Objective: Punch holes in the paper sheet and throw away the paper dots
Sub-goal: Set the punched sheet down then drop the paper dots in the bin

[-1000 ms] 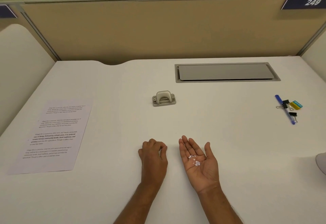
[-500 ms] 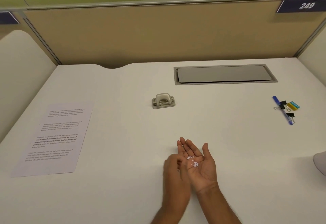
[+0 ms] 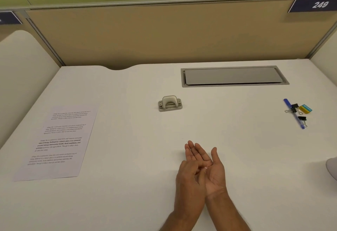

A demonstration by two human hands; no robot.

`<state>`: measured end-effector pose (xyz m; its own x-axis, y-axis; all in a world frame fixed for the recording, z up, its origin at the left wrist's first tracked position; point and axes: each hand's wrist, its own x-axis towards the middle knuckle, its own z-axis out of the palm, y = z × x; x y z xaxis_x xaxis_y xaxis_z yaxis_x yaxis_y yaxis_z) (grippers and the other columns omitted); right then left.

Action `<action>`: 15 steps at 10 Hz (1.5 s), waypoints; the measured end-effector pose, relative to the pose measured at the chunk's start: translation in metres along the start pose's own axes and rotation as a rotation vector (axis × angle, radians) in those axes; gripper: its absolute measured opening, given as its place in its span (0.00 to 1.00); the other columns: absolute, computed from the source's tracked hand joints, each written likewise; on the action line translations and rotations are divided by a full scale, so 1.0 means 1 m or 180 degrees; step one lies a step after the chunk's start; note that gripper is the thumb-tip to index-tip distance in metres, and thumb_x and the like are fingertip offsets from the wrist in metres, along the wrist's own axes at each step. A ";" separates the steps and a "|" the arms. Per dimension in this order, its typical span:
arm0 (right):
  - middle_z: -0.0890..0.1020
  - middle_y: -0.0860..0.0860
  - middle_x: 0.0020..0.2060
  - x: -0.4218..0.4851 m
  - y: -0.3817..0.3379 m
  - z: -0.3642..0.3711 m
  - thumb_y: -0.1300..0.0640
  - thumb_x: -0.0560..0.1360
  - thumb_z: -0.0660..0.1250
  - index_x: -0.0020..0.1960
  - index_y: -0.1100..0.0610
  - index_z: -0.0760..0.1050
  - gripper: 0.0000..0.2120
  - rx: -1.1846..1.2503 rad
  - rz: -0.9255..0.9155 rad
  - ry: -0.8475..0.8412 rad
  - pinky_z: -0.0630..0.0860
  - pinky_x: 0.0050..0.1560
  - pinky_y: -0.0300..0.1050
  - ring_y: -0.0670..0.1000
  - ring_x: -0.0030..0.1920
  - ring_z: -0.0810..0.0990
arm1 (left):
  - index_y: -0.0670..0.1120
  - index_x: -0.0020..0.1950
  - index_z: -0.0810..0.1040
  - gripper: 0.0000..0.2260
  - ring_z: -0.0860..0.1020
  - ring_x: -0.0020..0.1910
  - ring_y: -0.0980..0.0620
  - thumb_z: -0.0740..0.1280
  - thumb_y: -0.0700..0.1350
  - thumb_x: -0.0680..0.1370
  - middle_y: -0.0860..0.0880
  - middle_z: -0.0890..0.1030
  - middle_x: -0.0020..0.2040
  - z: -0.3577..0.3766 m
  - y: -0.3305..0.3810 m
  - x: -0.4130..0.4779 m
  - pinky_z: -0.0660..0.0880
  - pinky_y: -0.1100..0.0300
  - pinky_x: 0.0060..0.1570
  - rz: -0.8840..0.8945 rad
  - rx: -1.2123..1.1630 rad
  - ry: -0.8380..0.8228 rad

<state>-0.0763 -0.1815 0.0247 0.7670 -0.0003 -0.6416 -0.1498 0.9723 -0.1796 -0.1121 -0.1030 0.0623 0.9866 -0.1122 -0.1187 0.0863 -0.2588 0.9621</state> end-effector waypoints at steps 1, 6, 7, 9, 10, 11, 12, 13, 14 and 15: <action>0.80 0.66 0.62 0.001 -0.001 0.001 0.43 0.81 0.61 0.61 0.69 0.75 0.27 0.0159 -0.0014 -0.0002 0.67 0.73 0.56 0.64 0.65 0.78 | 0.54 0.59 0.80 0.11 0.78 0.56 0.56 0.65 0.42 0.80 0.56 0.81 0.54 -0.011 -0.023 0.003 0.76 0.58 0.57 0.0916 0.0727 0.0602; 0.80 0.68 0.61 -0.002 0.000 0.004 0.46 0.81 0.62 0.63 0.71 0.73 0.27 0.0373 -0.0053 -0.0103 0.69 0.71 0.59 0.67 0.65 0.76 | 0.47 0.71 0.76 0.21 0.71 0.74 0.43 0.54 0.50 0.83 0.48 0.75 0.72 -0.055 -0.095 0.016 0.64 0.46 0.67 0.0820 0.3244 0.0475; 0.80 0.68 0.61 -0.003 0.000 0.005 0.46 0.81 0.62 0.63 0.71 0.73 0.27 0.0390 -0.0047 -0.0103 0.68 0.71 0.59 0.67 0.65 0.76 | 0.47 0.67 0.80 0.18 0.76 0.69 0.43 0.58 0.46 0.81 0.48 0.80 0.68 -0.059 -0.100 0.021 0.68 0.43 0.63 0.1015 0.3434 0.0529; 0.79 0.68 0.61 -0.002 0.000 0.004 0.46 0.81 0.62 0.64 0.71 0.73 0.27 0.0379 -0.0041 -0.0097 0.68 0.71 0.59 0.67 0.66 0.76 | 0.47 0.58 0.85 0.22 0.84 0.47 0.49 0.77 0.31 0.67 0.52 0.84 0.38 -0.069 -0.094 0.046 0.70 0.45 0.58 0.1307 0.3323 0.1068; 0.79 0.68 0.61 -0.002 0.000 0.003 0.46 0.81 0.62 0.64 0.71 0.73 0.27 0.0358 -0.0043 -0.0094 0.68 0.71 0.59 0.67 0.66 0.76 | 0.47 0.60 0.84 0.19 0.81 0.41 0.51 0.77 0.34 0.71 0.55 0.78 0.34 -0.068 -0.092 0.053 0.70 0.48 0.55 0.1352 0.2962 0.1219; 0.79 0.69 0.61 -0.002 0.000 0.004 0.46 0.81 0.62 0.64 0.71 0.73 0.27 0.0345 -0.0048 -0.0094 0.69 0.71 0.59 0.67 0.65 0.76 | 0.46 0.62 0.83 0.19 0.79 0.43 0.51 0.76 0.36 0.72 0.56 0.79 0.36 -0.067 -0.093 0.055 0.67 0.51 0.54 0.1337 0.2660 0.1287; 0.79 0.69 0.61 0.000 0.000 0.003 0.46 0.81 0.62 0.64 0.71 0.73 0.27 0.0335 -0.0045 -0.0105 0.68 0.71 0.60 0.67 0.66 0.76 | 0.44 0.64 0.81 0.19 0.75 0.44 0.51 0.75 0.35 0.73 0.56 0.79 0.38 -0.066 -0.096 0.056 0.67 0.51 0.52 0.1321 0.2623 0.1263; 0.79 0.69 0.61 0.000 0.001 0.004 0.46 0.81 0.62 0.63 0.71 0.73 0.27 0.0341 -0.0042 -0.0123 0.68 0.71 0.59 0.67 0.65 0.76 | 0.42 0.64 0.80 0.15 0.76 0.42 0.49 0.68 0.34 0.77 0.53 0.79 0.40 -0.065 -0.100 0.059 0.68 0.52 0.48 0.1409 0.2786 0.1168; 0.79 0.68 0.61 0.001 0.000 0.004 0.46 0.81 0.62 0.63 0.71 0.73 0.27 0.0292 -0.0059 -0.0132 0.68 0.71 0.59 0.67 0.65 0.77 | 0.44 0.62 0.79 0.14 0.76 0.41 0.47 0.61 0.35 0.79 0.50 0.78 0.42 -0.061 -0.102 0.058 0.70 0.52 0.47 0.1292 0.2816 0.1095; 0.80 0.68 0.61 0.000 0.000 0.004 0.45 0.81 0.62 0.63 0.71 0.73 0.27 0.0264 -0.0057 -0.0139 0.69 0.70 0.59 0.67 0.65 0.77 | 0.46 0.57 0.76 0.16 0.76 0.41 0.48 0.57 0.31 0.76 0.50 0.77 0.44 -0.060 -0.102 0.056 0.69 0.54 0.48 0.1221 0.2752 0.1018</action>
<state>-0.0737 -0.1802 0.0273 0.7959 -0.0095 -0.6053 -0.0850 0.9882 -0.1273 -0.0578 -0.0257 -0.0279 0.9284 -0.1039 0.3567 -0.2512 -0.8829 0.3968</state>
